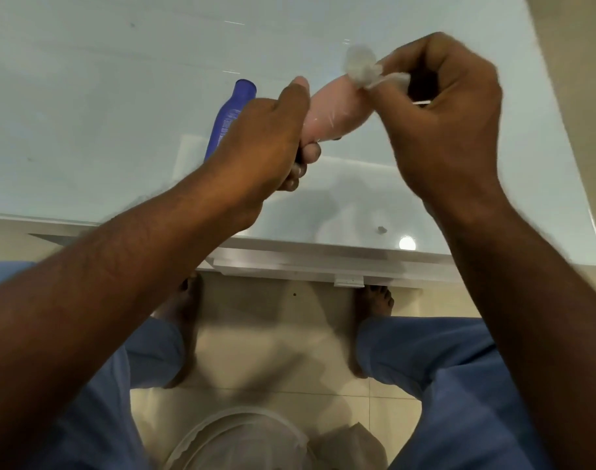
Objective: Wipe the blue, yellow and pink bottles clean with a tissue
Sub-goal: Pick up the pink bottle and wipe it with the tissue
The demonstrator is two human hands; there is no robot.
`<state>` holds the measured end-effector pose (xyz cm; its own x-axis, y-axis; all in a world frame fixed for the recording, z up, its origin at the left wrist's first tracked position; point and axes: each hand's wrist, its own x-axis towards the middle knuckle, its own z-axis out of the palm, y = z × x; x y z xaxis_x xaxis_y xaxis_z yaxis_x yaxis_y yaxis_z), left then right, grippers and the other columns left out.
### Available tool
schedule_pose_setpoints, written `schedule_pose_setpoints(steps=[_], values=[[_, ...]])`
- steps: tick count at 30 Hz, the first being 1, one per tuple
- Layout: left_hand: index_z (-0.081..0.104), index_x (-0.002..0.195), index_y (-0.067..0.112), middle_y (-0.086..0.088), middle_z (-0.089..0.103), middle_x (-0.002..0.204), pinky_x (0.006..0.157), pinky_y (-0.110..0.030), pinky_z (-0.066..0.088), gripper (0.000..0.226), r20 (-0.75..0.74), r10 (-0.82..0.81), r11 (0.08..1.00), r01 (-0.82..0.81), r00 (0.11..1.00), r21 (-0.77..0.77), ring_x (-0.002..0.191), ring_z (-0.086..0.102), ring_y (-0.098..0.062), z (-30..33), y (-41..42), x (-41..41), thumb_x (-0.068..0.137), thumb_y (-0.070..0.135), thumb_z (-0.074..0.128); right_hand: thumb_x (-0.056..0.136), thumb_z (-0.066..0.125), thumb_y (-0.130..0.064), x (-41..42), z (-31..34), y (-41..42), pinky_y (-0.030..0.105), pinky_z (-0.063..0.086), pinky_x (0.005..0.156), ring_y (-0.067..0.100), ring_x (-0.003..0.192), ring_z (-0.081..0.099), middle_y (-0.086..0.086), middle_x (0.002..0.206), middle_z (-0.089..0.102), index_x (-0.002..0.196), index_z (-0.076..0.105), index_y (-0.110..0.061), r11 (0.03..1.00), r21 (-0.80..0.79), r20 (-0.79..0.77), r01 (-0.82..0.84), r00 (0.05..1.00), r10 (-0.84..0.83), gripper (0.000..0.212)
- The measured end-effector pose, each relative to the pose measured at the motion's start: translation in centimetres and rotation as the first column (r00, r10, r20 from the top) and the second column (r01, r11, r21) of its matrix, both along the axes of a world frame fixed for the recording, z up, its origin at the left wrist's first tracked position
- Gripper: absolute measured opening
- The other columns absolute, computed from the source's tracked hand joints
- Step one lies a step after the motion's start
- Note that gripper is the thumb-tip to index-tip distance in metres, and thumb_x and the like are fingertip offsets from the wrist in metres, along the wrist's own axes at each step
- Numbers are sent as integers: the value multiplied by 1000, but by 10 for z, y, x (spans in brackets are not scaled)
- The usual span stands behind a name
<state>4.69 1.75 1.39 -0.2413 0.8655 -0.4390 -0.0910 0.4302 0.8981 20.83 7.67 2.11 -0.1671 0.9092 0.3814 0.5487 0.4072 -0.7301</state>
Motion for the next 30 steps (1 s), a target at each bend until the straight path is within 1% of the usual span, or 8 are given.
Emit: schedule_pose_setpoints(steps=[3, 8, 10, 13, 16, 20, 24, 30], values=[[61, 114, 11, 0, 55, 59, 46, -24, 41, 43, 42, 15, 1000, -15, 999, -3, 44, 42, -10, -2, 0, -1, 106, 50, 44, 99, 74, -27, 1, -3, -2, 37, 64, 76, 14, 82, 73, -3, 92, 76, 100, 76, -10, 995, -89, -35, -37, 999, 34, 17], [63, 117, 7, 1, 50, 55, 51, -25, 42, 39, 78, 147, 989, -147, 986, -3, 44, 41, -9, -2, -1, -4, 107, 41, 47, 91, 70, -13, -20, -6, -30, 23, 58, 65, 11, 75, 72, -3, 86, 76, 90, 77, -10, 920, -143, -24, -364, 931, 365, 7], [63, 102, 9, 2, 47, 53, 48, -22, 39, 38, 111, 95, 995, -97, 989, 12, 45, 38, -9, 1, -1, -5, 109, 40, 41, 92, 68, -21, -19, -2, -25, 21, 57, 65, 7, 74, 69, -9, 86, 72, 90, 73, -11, 947, -58, -34, -317, 948, 315, 11], [64, 121, 4, 2, 46, 54, 45, -23, 35, 48, 149, 16, 1000, -19, 989, 16, 45, 35, -10, 3, -1, -5, 109, 43, 38, 97, 66, -33, -4, -1, -3, 44, 65, 74, 22, 84, 72, 0, 91, 73, 97, 71, -9, 996, -41, -97, -80, 992, 75, 24], [60, 132, 1, 2, 47, 54, 44, -23, 36, 54, 145, 5, 1000, -6, 989, 5, 45, 36, -10, -1, -1, -5, 108, 45, 40, 102, 71, -41, 5, -5, 3, 50, 63, 76, 29, 87, 72, 10, 95, 74, 102, 72, -4, 993, -121, -115, 11, 993, -25, 37], [62, 106, 9, 1, 46, 53, 46, -23, 34, 37, 190, 73, 997, -75, 979, 7, 44, 34, -11, 1, -3, -4, 109, 39, 41, 95, 73, -25, -10, -7, -22, 46, 64, 71, 22, 77, 73, -1, 89, 75, 95, 76, -8, 968, -163, -46, -193, 981, 187, 16], [59, 80, 14, 1, 44, 52, 47, -20, 35, 40, 190, 138, 990, -141, 972, 1, 42, 35, -9, 3, -3, -4, 109, 35, 42, 87, 71, -31, -22, -7, -32, 25, 55, 63, 9, 70, 66, -4, 83, 74, 90, 76, -12, 941, -154, -26, -302, 953, 302, 20], [73, 119, 2, 2, 39, 57, 48, -27, 29, 55, 253, -9, 999, 0, 968, 38, 50, 26, -13, -1, -1, -6, 109, 40, 34, 101, 74, -42, 3, -3, 5, 51, 63, 76, 31, 88, 72, 13, 96, 74, 100, 72, -3, 994, -105, -205, 2, 979, -24, 38]])
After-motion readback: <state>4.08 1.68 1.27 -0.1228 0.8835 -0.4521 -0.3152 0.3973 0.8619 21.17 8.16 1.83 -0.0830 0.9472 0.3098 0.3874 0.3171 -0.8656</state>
